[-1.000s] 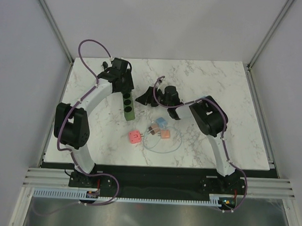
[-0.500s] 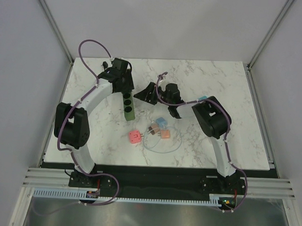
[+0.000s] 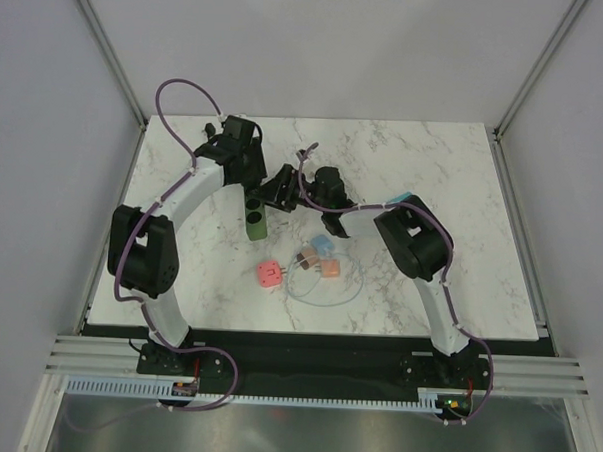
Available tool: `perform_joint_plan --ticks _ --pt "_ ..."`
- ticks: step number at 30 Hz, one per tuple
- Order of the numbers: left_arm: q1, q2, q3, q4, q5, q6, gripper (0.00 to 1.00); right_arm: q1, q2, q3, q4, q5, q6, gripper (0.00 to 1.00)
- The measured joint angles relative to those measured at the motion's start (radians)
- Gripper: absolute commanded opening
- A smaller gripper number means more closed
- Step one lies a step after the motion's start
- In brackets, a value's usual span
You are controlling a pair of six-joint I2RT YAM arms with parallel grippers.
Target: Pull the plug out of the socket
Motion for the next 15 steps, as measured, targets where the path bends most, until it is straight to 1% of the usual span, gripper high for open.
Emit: perform_joint_plan --ticks 9,10,12,13,15 --pt "0.001 0.000 -0.006 0.011 0.001 0.000 0.02 0.010 0.112 0.106 -0.020 0.005 0.040 0.69" --pt "0.001 0.000 -0.006 0.011 0.001 0.000 0.02 0.011 0.123 0.111 -0.015 0.005 0.052 0.64" --pt "0.001 0.000 -0.008 0.011 0.001 0.000 0.02 0.010 0.143 0.119 -0.001 0.005 0.068 0.58" --pt "0.001 0.001 -0.010 0.013 0.001 0.000 0.02 0.010 0.152 0.124 0.006 0.005 0.077 0.49" --pt "0.001 0.002 -0.013 0.011 0.001 -0.001 0.02 0.010 0.169 0.133 0.023 0.007 0.095 0.42"
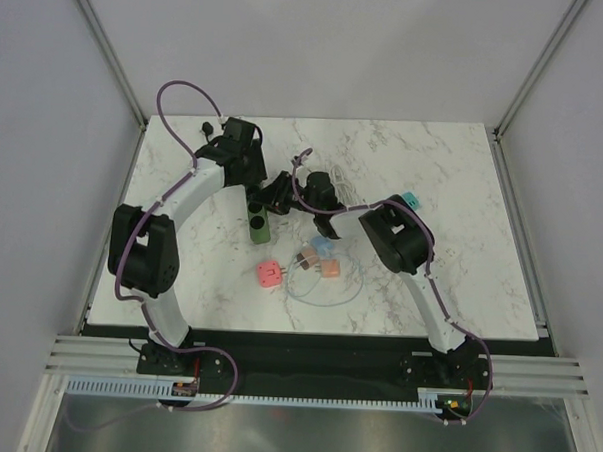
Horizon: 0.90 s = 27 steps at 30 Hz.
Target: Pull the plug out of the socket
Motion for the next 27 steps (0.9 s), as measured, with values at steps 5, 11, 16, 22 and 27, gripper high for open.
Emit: perform_joint_plan --ticks 5,11,16,22,27 --pt "0.000 0.010 -0.002 0.010 -0.001 0.000 0.02 -0.010 0.051 0.034 0.034 0.001 0.040 0.11" --pt "0.000 0.039 -0.015 0.045 -0.001 0.000 0.02 -0.023 0.117 0.061 0.101 -0.026 0.083 0.00" --pt "-0.002 0.056 -0.045 0.081 0.001 0.000 0.02 -0.026 0.149 0.061 0.123 -0.032 0.092 0.00" --pt "-0.020 0.054 -0.108 0.181 -0.019 0.009 0.02 -0.031 0.159 0.063 0.109 -0.032 0.120 0.00" --pt "-0.037 0.053 -0.114 0.199 -0.059 0.025 0.02 -0.031 0.154 0.064 0.083 -0.028 0.106 0.00"
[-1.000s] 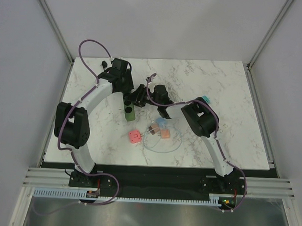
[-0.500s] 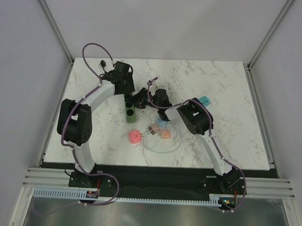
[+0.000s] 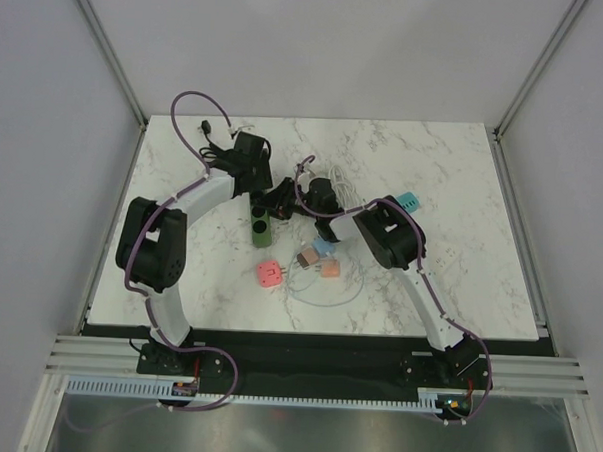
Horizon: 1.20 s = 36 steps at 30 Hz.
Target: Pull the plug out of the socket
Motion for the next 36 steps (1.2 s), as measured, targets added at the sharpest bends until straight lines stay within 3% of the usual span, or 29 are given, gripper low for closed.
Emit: perform_joint_plan --ticks 9,18,23,30,36 --pt "0.017 0.000 0.000 -0.003 0.071 -0.013 0.02 -0.006 -0.040 -0.032 -0.059 0.011 -0.081 0.00" --pt "0.054 -0.031 -0.043 0.036 0.146 -0.048 0.02 -0.012 -0.024 -0.043 0.024 -0.004 -0.037 0.00" --pt "0.046 -0.036 -0.050 0.042 0.133 -0.051 0.02 -0.013 -0.023 -0.044 0.028 -0.008 -0.039 0.00" --pt "-0.010 -0.038 -0.050 0.039 0.010 -0.030 0.02 -0.013 -0.024 -0.044 0.021 -0.016 -0.063 0.00" --pt "0.063 -0.038 -0.051 0.035 0.148 -0.082 0.02 -0.013 -0.046 -0.044 -0.044 -0.010 -0.100 0.00"
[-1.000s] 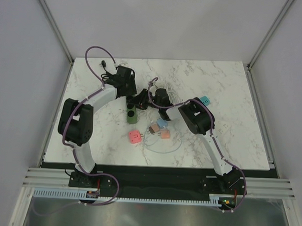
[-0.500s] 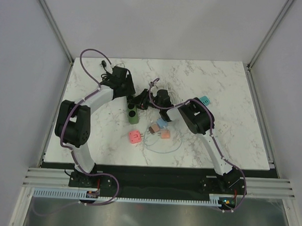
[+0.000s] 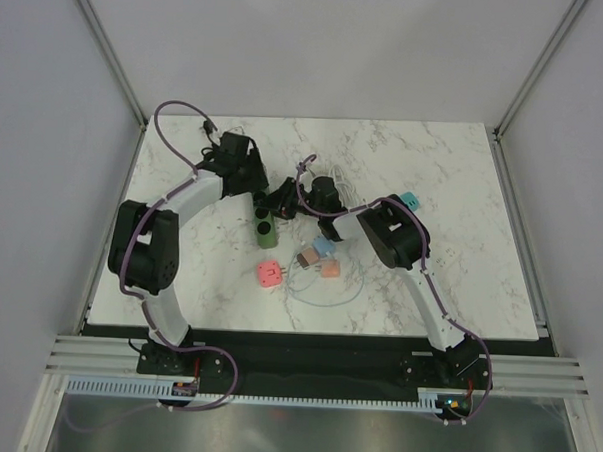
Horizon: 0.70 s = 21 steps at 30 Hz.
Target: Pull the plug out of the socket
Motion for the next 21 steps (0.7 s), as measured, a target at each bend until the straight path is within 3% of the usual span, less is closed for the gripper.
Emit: perform_joint_plan --ticks 5,11,18,21 --pt "0.024 -0.001 -0.009 0.000 0.053 -0.024 0.02 0.002 -0.006 0.001 -0.026 0.005 -0.004 0.00" --pt "-0.050 -0.015 -0.009 -0.008 -0.100 0.015 0.02 0.002 -0.006 0.001 -0.013 -0.008 -0.010 0.00" --pt "0.039 -0.018 -0.013 -0.017 0.077 -0.049 0.02 0.004 -0.007 0.001 -0.012 -0.003 -0.018 0.00" --pt "0.014 -0.018 -0.009 -0.032 0.026 -0.041 0.02 0.006 -0.007 0.001 -0.016 -0.002 -0.016 0.00"
